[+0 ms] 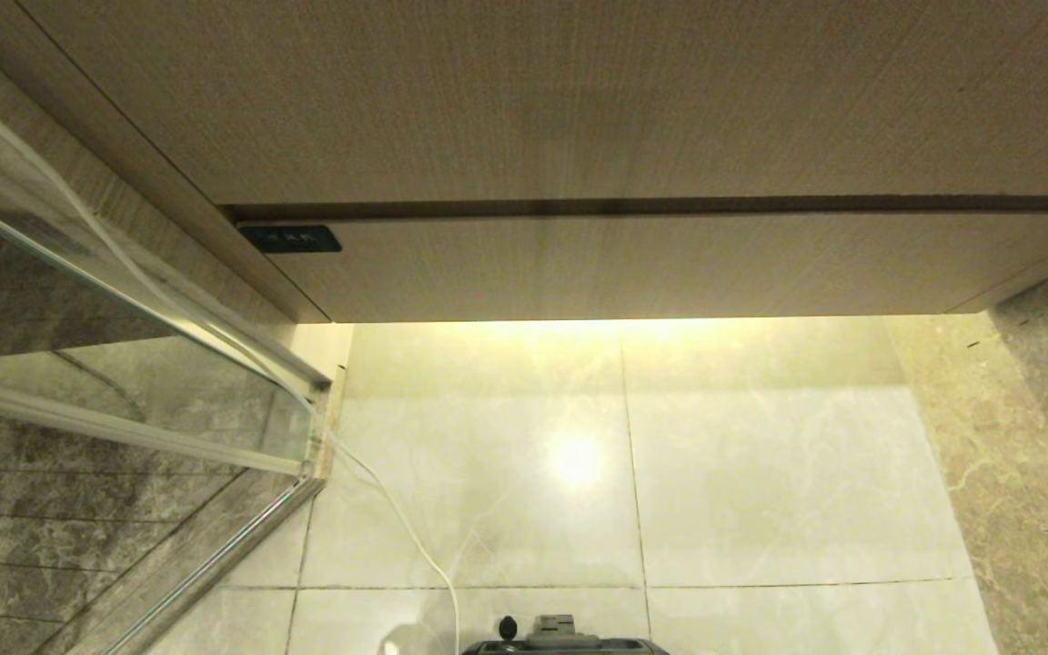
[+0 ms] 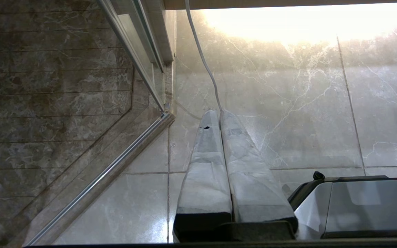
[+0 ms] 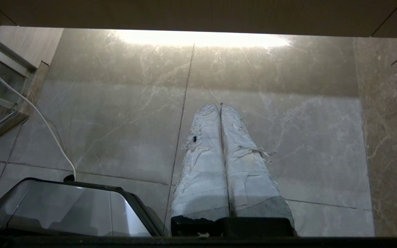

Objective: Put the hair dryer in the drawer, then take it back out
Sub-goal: Pull open the drawer

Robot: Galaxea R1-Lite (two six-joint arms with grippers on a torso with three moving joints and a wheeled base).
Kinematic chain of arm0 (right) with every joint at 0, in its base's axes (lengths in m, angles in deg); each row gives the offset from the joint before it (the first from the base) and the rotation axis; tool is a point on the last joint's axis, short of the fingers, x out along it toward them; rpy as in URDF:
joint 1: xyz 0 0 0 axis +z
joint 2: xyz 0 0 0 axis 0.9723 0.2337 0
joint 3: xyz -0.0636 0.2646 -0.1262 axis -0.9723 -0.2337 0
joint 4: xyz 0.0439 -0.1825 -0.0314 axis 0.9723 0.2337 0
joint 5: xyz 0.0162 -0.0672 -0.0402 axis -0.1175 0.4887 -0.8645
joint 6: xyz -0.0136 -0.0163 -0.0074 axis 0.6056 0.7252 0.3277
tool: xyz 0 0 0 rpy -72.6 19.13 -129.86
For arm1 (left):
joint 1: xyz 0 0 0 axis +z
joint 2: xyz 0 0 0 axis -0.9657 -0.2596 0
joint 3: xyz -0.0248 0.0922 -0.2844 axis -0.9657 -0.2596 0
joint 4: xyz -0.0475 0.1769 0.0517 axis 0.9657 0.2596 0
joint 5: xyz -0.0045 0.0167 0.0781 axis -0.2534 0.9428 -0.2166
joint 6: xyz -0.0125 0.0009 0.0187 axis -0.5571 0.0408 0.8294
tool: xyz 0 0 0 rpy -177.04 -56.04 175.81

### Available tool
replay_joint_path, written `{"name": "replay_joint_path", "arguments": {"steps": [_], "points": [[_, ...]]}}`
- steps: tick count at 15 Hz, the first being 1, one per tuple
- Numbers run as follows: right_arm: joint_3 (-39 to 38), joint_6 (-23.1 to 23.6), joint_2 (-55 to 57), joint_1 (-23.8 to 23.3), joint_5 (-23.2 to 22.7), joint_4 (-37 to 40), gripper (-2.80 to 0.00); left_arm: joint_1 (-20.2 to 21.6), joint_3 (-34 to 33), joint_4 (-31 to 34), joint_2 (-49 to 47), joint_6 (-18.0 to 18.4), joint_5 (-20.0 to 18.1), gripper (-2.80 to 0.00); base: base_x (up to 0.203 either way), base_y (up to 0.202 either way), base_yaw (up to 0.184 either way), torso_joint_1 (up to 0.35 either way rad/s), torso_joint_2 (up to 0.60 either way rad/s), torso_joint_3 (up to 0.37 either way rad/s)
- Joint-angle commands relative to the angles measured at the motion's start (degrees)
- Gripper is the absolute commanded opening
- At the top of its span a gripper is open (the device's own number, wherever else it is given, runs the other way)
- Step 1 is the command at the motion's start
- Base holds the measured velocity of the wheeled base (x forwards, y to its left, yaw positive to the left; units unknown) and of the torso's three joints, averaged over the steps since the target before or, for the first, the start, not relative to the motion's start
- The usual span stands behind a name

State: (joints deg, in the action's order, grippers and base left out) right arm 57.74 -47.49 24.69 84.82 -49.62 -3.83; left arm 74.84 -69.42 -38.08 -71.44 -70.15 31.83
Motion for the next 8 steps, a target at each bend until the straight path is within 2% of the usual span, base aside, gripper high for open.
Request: {"name": "replay_joint_path", "arguments": {"steps": [1, 8], "points": [[-2.3, 0.0, -2.1, 0.0, 0.0, -0.1, -2.8, 0.0, -0.1, 0.0, 0.0, 0.0, 0.0, -2.8, 0.0, 0.0, 0.0, 0.0, 0.0, 0.0], [-2.3, 0.1, -2.1, 0.0, 0.0, -0.1, -2.8, 0.0, -0.1, 0.0, 0.0, 0.0, 0.0, -2.8, 0.0, 0.0, 0.0, 0.0, 0.0, 0.0]]}}
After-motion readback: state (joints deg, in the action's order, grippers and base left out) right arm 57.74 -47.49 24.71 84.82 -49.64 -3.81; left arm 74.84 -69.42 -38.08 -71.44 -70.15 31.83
